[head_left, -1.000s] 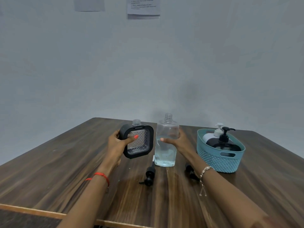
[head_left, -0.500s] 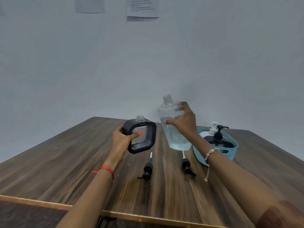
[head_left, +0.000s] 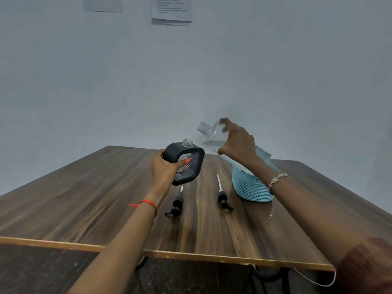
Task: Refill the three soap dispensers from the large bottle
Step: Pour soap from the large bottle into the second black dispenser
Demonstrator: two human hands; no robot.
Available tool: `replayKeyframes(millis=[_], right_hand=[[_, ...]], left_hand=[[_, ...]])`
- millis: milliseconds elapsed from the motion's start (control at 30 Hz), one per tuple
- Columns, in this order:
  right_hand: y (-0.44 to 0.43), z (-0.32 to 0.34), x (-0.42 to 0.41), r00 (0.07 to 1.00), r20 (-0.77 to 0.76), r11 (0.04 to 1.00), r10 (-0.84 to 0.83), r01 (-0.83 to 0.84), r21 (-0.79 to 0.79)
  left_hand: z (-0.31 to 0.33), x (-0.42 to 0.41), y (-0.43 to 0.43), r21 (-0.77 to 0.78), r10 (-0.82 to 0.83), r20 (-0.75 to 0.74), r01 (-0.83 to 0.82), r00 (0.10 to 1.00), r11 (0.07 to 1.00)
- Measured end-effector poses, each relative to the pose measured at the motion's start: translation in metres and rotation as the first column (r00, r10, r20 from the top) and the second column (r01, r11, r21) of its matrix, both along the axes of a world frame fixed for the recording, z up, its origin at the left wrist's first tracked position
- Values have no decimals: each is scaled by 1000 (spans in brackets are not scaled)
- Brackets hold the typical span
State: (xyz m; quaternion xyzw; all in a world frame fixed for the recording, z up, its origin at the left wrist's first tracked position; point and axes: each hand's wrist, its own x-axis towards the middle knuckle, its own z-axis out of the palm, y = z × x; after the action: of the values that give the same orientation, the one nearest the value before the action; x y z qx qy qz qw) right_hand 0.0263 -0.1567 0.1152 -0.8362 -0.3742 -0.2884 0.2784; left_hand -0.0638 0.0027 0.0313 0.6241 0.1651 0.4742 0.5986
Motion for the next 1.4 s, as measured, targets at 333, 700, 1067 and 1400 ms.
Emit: replayKeyframes(millis=[333, 700, 1067, 1400], right_hand=[[-10, -1, 3, 986, 158, 985, -55, 79, -151], [-10, 0, 5, 973, 223, 972, -56, 105, -212], [-10, 0, 3, 956, 287, 956, -67, 144, -256], [-8, -3, 2, 955, 290, 951, -64, 146, -272]], left_hand=[[5, 2, -21, 136, 109, -39, -102, 993, 985], [4, 0, -24, 140, 113, -34, -107, 993, 984], [0, -2, -26, 142, 95, -24, -91, 995, 986], [-3, -4, -26, 143, 92, -43, -85, 995, 986]])
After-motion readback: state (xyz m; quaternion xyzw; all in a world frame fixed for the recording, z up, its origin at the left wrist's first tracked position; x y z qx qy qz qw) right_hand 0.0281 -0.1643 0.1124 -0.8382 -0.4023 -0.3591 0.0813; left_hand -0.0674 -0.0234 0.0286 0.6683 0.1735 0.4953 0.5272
